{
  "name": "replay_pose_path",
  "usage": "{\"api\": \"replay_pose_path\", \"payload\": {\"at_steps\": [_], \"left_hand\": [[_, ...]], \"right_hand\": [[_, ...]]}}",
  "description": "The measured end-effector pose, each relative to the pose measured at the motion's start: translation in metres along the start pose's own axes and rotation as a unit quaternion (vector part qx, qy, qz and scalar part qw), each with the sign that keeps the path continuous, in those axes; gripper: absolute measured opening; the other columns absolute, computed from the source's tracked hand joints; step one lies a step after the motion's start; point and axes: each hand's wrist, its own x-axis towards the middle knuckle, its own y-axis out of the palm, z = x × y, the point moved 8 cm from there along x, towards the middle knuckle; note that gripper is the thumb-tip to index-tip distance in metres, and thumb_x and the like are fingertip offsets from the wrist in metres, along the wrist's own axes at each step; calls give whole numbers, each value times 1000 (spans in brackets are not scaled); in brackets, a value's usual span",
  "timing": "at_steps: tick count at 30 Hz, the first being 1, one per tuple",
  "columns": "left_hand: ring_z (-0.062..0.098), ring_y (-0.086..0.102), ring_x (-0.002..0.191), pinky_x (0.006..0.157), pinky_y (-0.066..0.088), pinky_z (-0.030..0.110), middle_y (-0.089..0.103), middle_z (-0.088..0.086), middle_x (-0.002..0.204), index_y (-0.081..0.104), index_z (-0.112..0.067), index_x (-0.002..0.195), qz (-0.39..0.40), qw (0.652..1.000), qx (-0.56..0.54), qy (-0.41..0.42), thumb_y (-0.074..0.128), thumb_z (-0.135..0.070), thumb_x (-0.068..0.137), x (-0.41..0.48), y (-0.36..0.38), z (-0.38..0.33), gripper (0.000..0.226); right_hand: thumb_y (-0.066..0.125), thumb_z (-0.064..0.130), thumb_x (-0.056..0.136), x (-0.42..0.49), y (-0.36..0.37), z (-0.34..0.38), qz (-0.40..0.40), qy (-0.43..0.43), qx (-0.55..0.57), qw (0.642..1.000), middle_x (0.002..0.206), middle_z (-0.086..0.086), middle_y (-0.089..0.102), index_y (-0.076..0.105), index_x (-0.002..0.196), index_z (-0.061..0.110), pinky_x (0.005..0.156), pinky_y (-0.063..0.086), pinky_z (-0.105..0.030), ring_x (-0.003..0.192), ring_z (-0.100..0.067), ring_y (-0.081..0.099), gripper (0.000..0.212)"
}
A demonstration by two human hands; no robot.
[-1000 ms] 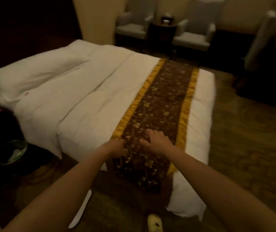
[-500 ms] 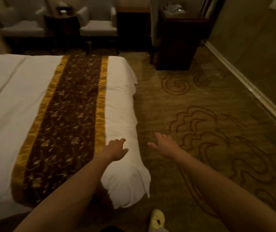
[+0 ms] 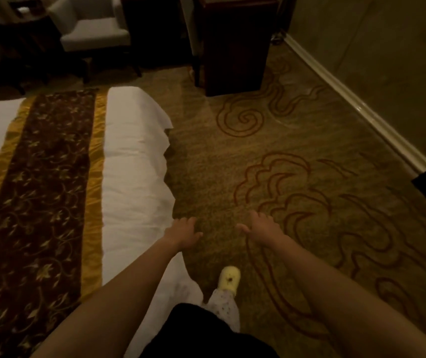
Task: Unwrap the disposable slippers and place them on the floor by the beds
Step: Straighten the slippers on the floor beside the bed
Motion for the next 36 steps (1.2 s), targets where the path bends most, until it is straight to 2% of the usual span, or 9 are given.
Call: {"api": "replay_pose_path", "payload": {"at_steps": [6, 9, 14, 18, 23, 30, 36], "left_hand": [[33, 32, 137, 112, 30, 49, 35, 14, 149, 28, -15, 144, 36, 999, -5, 7, 41, -42, 93, 122, -39, -27, 59], [34, 35, 135, 112, 31, 49, 37, 15, 147, 30, -13, 143, 50, 999, -17, -3, 42, -42, 93, 180, -72, -36, 59], [34, 34, 136, 112, 31, 50, 38, 14, 146, 33, -12, 140, 47, 999, -19, -11, 42, -37, 94, 259, -142, -43, 54], [33, 32, 137, 112, 30, 50, 37, 14, 148, 31, -13, 142, 45, 998, -43, -18, 43, -39, 94, 311, -192, -40, 57], [35, 29, 138, 115, 27, 45, 33, 16, 150, 26, -11, 145, 47, 996, -65, -44, 42, -39, 95, 392, -247, -25, 60], [32, 30, 139, 115, 29, 42, 30, 15, 152, 25, -12, 147, 33, 987, -123, -96, 42, -37, 96, 520, -362, 8, 59], [30, 34, 137, 113, 32, 39, 33, 15, 150, 27, -11, 146, -5, 976, -160, -151, 43, -37, 96, 589, -454, 46, 58]], "right_hand": [[39, 55, 89, 111, -56, -19, 14, -3, -5, 1000, 146, -17, 35, 27, 141, 16, 108, 28, -47, 134, -38, 30, 67], [38, 58, 88, 171, -96, -22, 25, 6, -27, 999, 143, -18, 38, 32, 137, 13, 107, 29, -48, 131, -40, 32, 67], [38, 57, 88, 258, -163, -10, 10, -5, -17, 1000, 145, -18, 36, 28, 140, 12, 109, 29, -48, 133, -38, 31, 70], [41, 56, 88, 327, -200, 6, 28, -28, -29, 999, 142, -18, 39, 32, 137, 11, 108, 31, -46, 131, -37, 35, 67], [40, 58, 88, 433, -239, 25, 47, -39, -31, 998, 148, -17, 32, 25, 142, 11, 109, 28, -46, 135, -37, 29, 74], [39, 56, 90, 602, -309, 76, 96, -92, -74, 988, 148, -18, 32, 27, 141, 7, 110, 28, -41, 135, -35, 31, 72], [40, 50, 92, 712, -390, 165, 71, -175, -114, 975, 138, -23, 44, 36, 134, 4, 105, 34, -41, 128, -36, 41, 63]]}}
